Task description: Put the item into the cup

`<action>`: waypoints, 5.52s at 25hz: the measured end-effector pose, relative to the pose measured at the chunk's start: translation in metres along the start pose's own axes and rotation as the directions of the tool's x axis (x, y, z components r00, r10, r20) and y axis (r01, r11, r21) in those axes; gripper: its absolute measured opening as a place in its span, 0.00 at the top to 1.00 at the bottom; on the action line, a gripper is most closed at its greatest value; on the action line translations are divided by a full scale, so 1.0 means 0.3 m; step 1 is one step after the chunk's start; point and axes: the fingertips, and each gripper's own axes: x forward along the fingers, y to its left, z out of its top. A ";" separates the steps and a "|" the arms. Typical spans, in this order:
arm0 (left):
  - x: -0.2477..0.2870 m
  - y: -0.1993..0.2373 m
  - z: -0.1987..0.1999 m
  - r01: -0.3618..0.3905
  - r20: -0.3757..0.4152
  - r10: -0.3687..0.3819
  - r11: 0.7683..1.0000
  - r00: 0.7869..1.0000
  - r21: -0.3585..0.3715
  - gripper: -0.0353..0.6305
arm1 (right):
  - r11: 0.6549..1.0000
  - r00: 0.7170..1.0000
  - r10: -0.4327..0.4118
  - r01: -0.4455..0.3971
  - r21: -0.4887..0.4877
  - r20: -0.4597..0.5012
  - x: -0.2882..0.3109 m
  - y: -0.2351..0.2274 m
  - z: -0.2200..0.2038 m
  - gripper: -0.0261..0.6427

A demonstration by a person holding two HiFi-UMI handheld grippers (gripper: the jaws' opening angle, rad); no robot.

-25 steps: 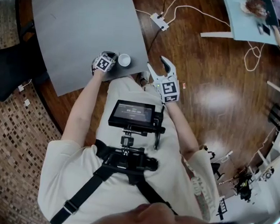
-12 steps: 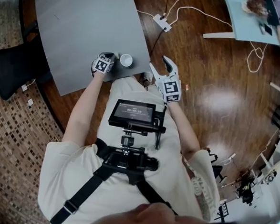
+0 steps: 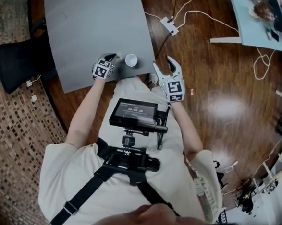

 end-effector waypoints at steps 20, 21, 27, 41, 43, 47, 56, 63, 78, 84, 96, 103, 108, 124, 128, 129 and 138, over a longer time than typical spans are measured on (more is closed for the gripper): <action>-0.051 -0.220 0.142 0.072 0.060 -0.084 0.981 0.995 0.178 0.94 | 1.000 1.000 0.014 -0.013 -0.007 0.021 -0.006 0.010 -0.007 0.56; -0.048 -0.225 0.144 0.076 0.059 -0.088 0.980 0.994 0.183 0.94 | 1.000 1.000 0.012 -0.012 -0.003 0.018 -0.007 0.007 -0.012 0.56; -0.029 -0.262 0.142 0.088 0.041 -0.100 0.971 0.994 0.224 0.94 | 1.000 1.000 0.001 -0.001 0.012 0.015 -0.022 0.001 -0.030 0.56; 0.072 -0.287 0.086 0.095 -0.095 -0.071 0.955 0.993 0.281 0.94 | 0.999 1.000 -0.021 0.021 0.025 0.022 -0.065 -0.021 -0.044 0.56; 0.092 -0.280 0.071 0.093 -0.120 -0.060 0.952 0.991 0.291 0.94 | 1.000 0.999 -0.025 0.024 0.019 0.030 -0.068 -0.025 -0.035 0.56; 0.148 -0.280 0.074 0.086 -0.161 -0.037 0.947 0.986 0.308 0.94 | 0.999 0.999 -0.031 0.031 0.038 0.020 -0.073 -0.070 -0.062 0.56; 0.187 -0.266 0.047 0.077 -0.239 0.006 0.939 0.971 0.336 0.94 | 0.997 0.999 -0.050 0.049 0.059 0.019 -0.092 -0.087 -0.076 0.56; 0.205 -0.239 0.018 0.050 -0.257 0.037 0.945 0.966 0.324 0.86 | 0.997 0.998 -0.056 0.055 0.060 0.018 -0.094 -0.097 -0.086 0.56; 0.114 -0.221 0.086 -0.043 -0.127 0.073 0.974 0.989 0.224 0.76 | 0.998 0.999 -0.038 0.037 0.055 0.021 -0.099 -0.088 -0.078 0.56; 0.001 -0.204 0.115 -0.117 0.024 0.114 0.986 0.993 0.122 0.76 | 0.999 0.999 -0.023 0.022 0.039 0.032 -0.098 -0.057 -0.111 0.56; -0.238 -0.321 0.214 -0.058 0.354 0.096 0.991 0.930 -0.118 0.76 | 0.999 1.000 -0.014 0.015 -0.037 0.014 -0.194 -0.053 -0.102 0.56; -0.470 -0.253 0.041 0.047 0.487 0.076 0.970 0.870 -0.236 0.76 | 0.995 0.998 -0.049 0.052 -0.081 0.040 -0.189 0.205 -0.057 0.56; -0.475 -0.282 -0.006 0.083 0.492 0.049 0.966 0.869 -0.244 0.76 | 0.993 0.996 -0.088 0.090 -0.076 0.028 -0.203 0.207 -0.073 0.56; -0.782 -0.283 -0.217 0.138 0.564 -0.021 0.976 0.825 -0.166 0.76 | 0.986 0.983 -0.162 0.164 -0.027 0.086 -0.211 0.515 -0.102 0.56; -0.839 -0.274 -0.246 0.130 0.594 -0.024 0.982 0.804 -0.136 0.76 | 0.981 0.978 -0.179 0.185 -0.050 0.109 -0.254 0.580 -0.119 0.56; -0.846 -0.275 -0.251 0.129 0.600 -0.026 0.983 0.800 -0.130 0.76 | 0.981 0.977 -0.184 0.190 -0.047 0.111 -0.267 0.592 -0.125 0.56; -0.862 -0.296 -0.337 0.120 0.591 -0.022 0.985 0.807 -0.127 0.77 | 0.972 0.956 -0.220 0.232 -0.043 0.194 -0.351 0.643 -0.162 0.60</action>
